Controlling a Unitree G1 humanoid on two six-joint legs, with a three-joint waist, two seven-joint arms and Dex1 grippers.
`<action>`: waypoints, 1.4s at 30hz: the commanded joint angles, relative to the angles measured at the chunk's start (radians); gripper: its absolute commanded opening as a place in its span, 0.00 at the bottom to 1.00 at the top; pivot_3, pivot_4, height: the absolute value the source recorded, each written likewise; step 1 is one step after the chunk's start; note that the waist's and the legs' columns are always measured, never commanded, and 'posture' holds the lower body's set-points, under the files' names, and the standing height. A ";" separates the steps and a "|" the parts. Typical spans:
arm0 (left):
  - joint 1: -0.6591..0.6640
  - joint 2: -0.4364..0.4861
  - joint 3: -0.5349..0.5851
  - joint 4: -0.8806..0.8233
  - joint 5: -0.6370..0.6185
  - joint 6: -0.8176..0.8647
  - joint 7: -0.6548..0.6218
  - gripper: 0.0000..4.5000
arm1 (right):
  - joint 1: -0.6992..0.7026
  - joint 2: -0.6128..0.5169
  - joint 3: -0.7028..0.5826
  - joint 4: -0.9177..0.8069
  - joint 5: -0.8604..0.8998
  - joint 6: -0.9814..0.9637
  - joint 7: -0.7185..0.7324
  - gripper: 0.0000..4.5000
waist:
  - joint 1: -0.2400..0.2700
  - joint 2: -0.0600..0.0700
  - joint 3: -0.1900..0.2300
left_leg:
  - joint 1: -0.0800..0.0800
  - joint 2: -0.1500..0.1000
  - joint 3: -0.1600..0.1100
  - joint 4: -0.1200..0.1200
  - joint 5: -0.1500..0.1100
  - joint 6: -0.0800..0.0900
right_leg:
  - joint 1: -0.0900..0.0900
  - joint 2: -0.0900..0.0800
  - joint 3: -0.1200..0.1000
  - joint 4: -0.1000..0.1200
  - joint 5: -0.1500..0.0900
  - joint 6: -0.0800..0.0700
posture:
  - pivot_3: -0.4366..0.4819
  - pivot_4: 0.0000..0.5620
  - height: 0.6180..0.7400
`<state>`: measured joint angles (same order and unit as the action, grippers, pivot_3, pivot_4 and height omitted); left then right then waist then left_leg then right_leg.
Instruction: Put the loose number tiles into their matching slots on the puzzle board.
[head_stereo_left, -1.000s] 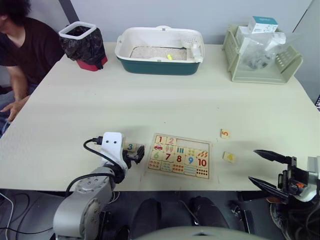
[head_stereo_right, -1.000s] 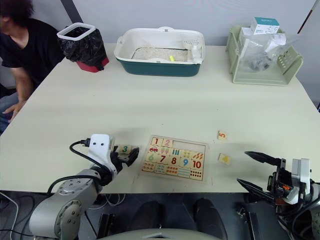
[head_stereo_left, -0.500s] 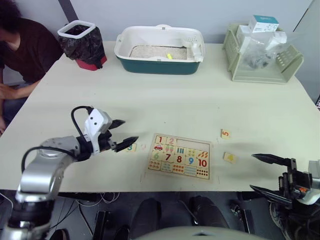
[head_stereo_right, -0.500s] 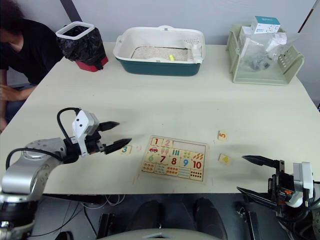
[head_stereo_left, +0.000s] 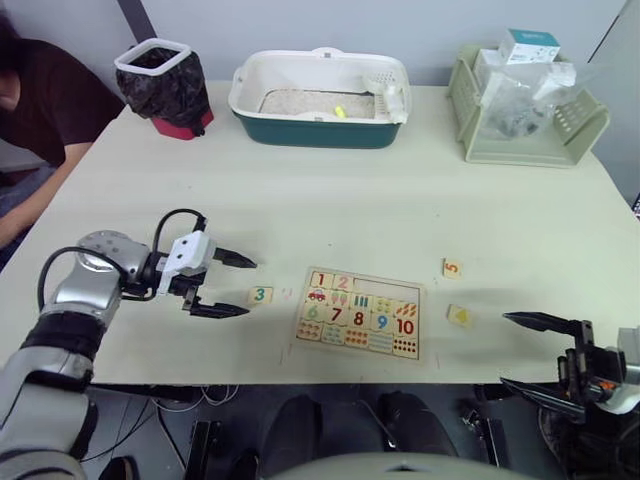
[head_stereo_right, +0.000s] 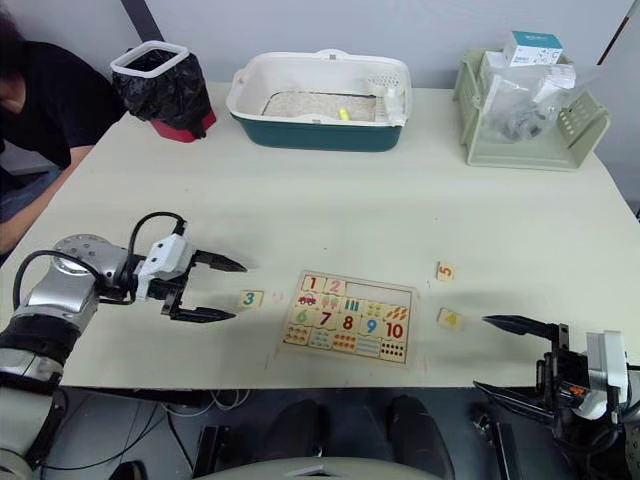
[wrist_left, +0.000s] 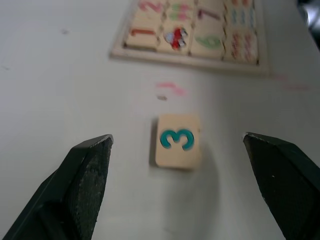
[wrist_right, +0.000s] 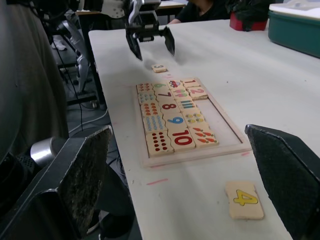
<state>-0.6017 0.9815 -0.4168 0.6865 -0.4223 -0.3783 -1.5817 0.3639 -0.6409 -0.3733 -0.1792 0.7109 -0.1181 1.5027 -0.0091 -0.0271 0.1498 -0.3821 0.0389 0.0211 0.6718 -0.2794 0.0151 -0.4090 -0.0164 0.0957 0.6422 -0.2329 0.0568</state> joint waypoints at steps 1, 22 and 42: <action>-0.089 -0.010 -0.103 0.111 -0.014 -0.091 -0.033 0.98 | 0.005 -0.004 -0.025 -0.015 0.013 -0.019 0.008 1.00 | 0.002 0.000 0.000 | 0.000 0.000 0.000 0.000 0.000 0.000 | 0.000 0.000 0.000 0.000 0.000 0.000 | 0.48 0.27 1.00; -0.089 0.006 -0.230 0.070 -0.064 -0.054 -0.033 0.24 | 0.011 -0.011 -0.028 0.017 0.006 -0.051 0.004 1.00 | -0.003 0.000 0.000 | 0.000 0.000 0.000 0.001 0.000 0.000 | 0.000 0.000 0.000 0.001 0.000 0.000 | 0.48 0.27 1.00; -0.273 0.034 -0.151 -0.442 -0.109 0.399 -0.023 0.21 | 0.058 0.040 -0.018 -0.045 0.005 -0.042 -0.097 1.00 | 0.003 0.001 0.000 | 0.000 0.000 -0.001 0.002 0.000 0.000 | 0.000 0.001 0.000 0.001 -0.001 0.002 | 0.48 0.27 1.00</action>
<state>-0.8527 1.0388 -0.5992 0.2732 -0.5675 0.0010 -1.5842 0.4184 -0.6013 -0.3745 -0.1904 0.7073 -0.1568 1.4165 -0.0060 -0.0265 0.1499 -0.3823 0.0391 0.0205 0.6741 -0.2794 0.0153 -0.4085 -0.0157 0.0959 0.6436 -0.2351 0.0603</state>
